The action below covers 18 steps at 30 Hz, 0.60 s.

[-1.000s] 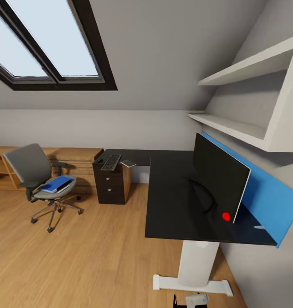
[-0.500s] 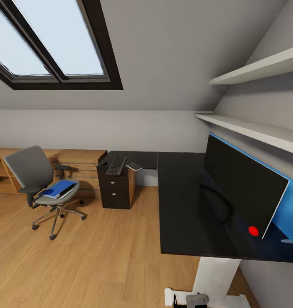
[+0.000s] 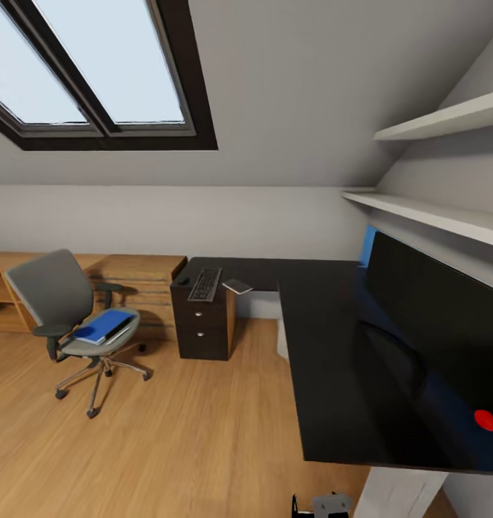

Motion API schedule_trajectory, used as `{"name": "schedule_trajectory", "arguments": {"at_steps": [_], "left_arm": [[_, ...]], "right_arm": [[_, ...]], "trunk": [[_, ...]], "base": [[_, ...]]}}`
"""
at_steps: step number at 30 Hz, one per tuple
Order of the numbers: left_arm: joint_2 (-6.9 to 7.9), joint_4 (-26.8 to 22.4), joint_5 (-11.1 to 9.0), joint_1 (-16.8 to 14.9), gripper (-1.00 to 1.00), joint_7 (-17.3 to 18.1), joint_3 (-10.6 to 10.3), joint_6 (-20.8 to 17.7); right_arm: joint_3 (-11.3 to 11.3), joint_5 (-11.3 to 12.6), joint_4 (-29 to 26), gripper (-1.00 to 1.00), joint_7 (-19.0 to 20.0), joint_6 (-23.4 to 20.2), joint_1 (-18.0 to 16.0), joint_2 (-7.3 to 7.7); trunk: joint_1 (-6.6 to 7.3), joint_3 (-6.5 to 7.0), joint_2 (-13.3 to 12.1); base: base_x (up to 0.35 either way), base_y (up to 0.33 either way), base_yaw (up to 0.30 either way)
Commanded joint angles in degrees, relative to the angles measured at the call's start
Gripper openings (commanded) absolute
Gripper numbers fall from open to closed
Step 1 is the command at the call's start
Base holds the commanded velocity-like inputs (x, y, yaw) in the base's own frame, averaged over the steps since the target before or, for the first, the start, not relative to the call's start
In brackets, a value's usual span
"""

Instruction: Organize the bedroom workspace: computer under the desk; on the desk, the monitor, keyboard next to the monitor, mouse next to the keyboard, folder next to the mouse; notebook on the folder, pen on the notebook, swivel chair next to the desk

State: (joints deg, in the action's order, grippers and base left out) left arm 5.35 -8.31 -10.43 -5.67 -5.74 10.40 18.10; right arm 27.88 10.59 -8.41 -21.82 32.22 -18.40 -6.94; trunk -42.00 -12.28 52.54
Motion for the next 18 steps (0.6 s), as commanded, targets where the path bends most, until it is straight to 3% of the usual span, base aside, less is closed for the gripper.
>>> {"name": "schedule_trajectory", "arguments": {"at_steps": [1, 18], "left_arm": [[0.01, 0.05, -0.56, -0.04, 1.0, 0.02, -0.2, 0.19], [0.01, 0.05, -0.56, -0.04, 1.0, 0.02, -0.2, 0.19]], "right_arm": [[0.5, 0.49, 0.06, 1.0, -0.24, 0.21, -0.06, -0.01], [0.51, 0.48, 0.08, 1.0, -0.24, 0.21, -0.06, -0.01]], "trunk": [[-0.04, -0.08, 0.05], [-0.04, -0.08, 0.05]], "base": [[0.26, 0.251, 0.0], [0.261, 0.251, 0.0]]}}
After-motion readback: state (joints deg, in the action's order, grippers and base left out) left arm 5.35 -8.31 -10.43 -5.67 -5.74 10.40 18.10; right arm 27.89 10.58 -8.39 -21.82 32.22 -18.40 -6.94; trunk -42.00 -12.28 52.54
